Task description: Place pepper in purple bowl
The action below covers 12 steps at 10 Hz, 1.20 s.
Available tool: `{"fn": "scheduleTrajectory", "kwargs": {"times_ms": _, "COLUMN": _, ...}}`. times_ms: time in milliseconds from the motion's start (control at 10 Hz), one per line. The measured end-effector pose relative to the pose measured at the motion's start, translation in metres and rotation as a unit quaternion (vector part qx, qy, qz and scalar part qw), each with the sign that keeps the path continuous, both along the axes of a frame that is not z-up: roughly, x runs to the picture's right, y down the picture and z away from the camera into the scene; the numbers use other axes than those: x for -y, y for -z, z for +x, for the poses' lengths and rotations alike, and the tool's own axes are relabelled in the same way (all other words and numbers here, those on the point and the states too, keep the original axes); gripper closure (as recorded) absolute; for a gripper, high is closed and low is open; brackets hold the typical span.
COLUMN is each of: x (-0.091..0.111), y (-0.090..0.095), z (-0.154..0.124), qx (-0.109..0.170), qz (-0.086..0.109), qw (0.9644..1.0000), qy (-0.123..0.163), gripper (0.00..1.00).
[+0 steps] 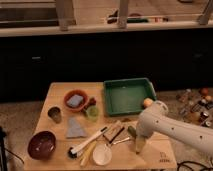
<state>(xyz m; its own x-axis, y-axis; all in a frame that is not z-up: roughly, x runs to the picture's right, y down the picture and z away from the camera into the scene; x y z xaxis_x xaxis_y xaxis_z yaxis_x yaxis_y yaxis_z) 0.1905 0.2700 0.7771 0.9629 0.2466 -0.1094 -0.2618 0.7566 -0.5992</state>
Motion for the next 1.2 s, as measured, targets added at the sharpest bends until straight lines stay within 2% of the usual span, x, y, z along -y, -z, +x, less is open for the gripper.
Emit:
{"fn": "scheduleTrajectory", "kwargs": {"times_ms": 100, "x": -0.001, "y": -0.003, "z": -0.001, "qx": 0.002, "qz": 0.000, "qw": 1.0000, "qy": 0.000, "gripper": 0.29}}
{"fn": "scheduleTrajectory", "kwargs": {"times_ms": 200, "x": -0.002, "y": -0.006, "z": -0.002, "qx": 0.004, "qz": 0.000, "qw": 1.0000, "qy": 0.001, "gripper": 0.42}}
{"fn": "scheduleTrajectory", "kwargs": {"times_ms": 300, "x": -0.003, "y": -0.007, "z": -0.002, "qx": 0.005, "qz": -0.001, "qw": 1.0000, "qy": 0.001, "gripper": 0.49}}
{"fn": "scheduleTrajectory", "kwargs": {"times_ms": 700, "x": -0.008, "y": -0.012, "z": -0.004, "qx": 0.009, "qz": -0.007, "qw": 0.9999, "qy": 0.001, "gripper": 0.92}}
{"fn": "scheduleTrajectory", "kwargs": {"times_ms": 800, "x": -0.008, "y": -0.011, "z": -0.004, "qx": 0.011, "qz": -0.007, "qw": 0.9999, "qy": 0.003, "gripper": 0.98}}
{"fn": "scheduleTrajectory", "kwargs": {"times_ms": 1000, "x": -0.002, "y": -0.004, "z": -0.004, "qx": 0.018, "qz": -0.001, "qw": 0.9998, "qy": 0.012, "gripper": 1.00}}
{"fn": "scheduleTrajectory", "kwargs": {"times_ms": 1200, "x": 0.017, "y": 0.013, "z": -0.002, "qx": 0.029, "qz": 0.017, "qw": 0.9993, "qy": 0.019, "gripper": 1.00}}
